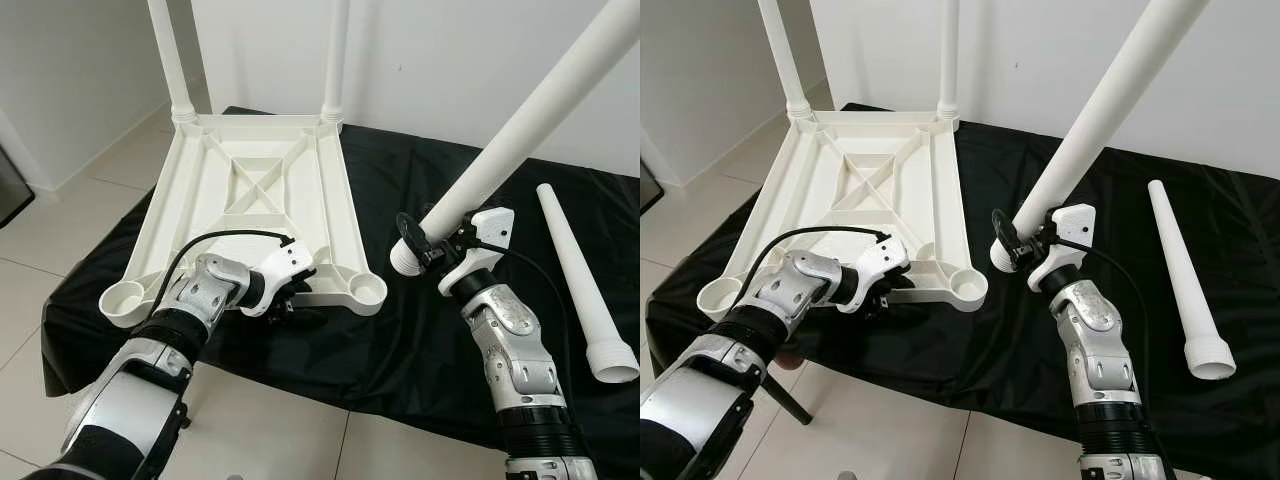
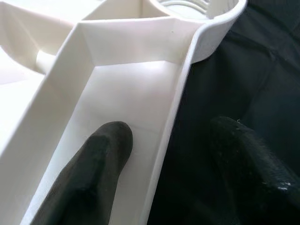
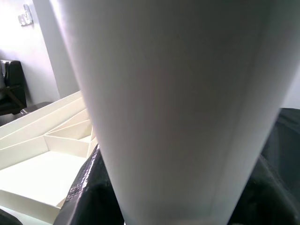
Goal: Building children table
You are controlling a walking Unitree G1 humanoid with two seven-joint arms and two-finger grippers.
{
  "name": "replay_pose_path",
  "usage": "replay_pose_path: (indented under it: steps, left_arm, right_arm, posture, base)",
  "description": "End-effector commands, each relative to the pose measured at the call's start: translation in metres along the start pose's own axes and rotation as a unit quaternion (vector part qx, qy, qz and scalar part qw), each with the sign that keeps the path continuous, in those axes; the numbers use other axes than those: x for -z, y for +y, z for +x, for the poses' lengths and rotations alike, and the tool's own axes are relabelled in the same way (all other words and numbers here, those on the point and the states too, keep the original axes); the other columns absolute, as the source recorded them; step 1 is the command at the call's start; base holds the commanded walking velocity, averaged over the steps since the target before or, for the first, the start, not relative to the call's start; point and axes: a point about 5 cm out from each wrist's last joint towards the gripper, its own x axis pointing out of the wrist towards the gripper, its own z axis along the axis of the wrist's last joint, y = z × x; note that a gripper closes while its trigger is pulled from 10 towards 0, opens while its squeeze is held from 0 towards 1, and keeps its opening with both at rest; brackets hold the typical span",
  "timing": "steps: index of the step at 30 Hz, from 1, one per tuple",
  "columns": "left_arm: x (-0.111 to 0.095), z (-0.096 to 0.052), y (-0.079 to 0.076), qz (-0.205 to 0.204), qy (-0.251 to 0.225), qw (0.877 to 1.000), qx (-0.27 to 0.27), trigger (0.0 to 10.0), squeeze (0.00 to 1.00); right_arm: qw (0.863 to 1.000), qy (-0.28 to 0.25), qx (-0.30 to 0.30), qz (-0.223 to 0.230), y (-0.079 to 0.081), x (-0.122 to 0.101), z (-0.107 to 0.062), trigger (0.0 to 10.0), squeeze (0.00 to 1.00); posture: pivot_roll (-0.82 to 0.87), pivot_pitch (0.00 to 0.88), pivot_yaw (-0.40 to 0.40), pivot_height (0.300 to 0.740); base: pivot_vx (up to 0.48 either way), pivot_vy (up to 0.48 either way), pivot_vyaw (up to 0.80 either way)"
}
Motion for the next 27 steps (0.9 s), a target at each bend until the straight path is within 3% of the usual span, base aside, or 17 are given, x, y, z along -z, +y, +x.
replay_pose_path:
  steps: [1, 2, 18, 19, 27]
  left_arm:
    - [0.008, -0.002, 0.01, -0.021, 0.016, 0.996, -0.085, 4.9, 0.0]
    - [0.008, -0.002, 0.011, -0.03, 0.016, 0.995, -0.091, 0.0, 0.0]
    - [0.013, -0.009, 0.021, -0.046, 0.034, 0.992, -0.117, 0.0, 0.0]
    - [0.014, -0.008, 0.022, -0.046, 0.035, 0.991, -0.118, 10.0, 0.0]
    - [0.011, -0.008, 0.026, -0.03, 0.039, 0.988, -0.146, 10.0, 0.0]
  right_arm:
    - [1.0, -0.012, -0.006, -0.006, 0.001, -0.008, 0.003, 10.0, 0.0]
    - [1.0, -0.012, -0.007, -0.005, 0.001, -0.008, 0.004, 10.0, 0.0]
    - [1.0, -0.01, -0.01, -0.01, 0.001, -0.012, 0.002, 10.0, 0.0]
    - [1.0, -0.009, -0.01, -0.01, 0.001, -0.012, 0.002, 10.0, 0.0]
    - [0.999, -0.004, -0.045, 0.004, 0.009, -0.014, -0.001, 10.0, 0.0]
  posture:
    - [-0.07, 0.0, 0.016, 0.74]
    - [-0.07, 0.0, 0.017, 0.74]
    - [-0.07, 0.0, 0.016, 0.74]
    - [-0.08, 0.0, 0.016, 0.74]
    - [-0.07, 0.0, 0.014, 0.74]
  base:
    - [0.0, 0.0, 0.0]
    - [0.0, 0.0, 0.0]
    - [0.0, 0.0, 0.0]
    - [0.0, 0.0, 0.0]
    - [0.0, 0.0, 0.0]
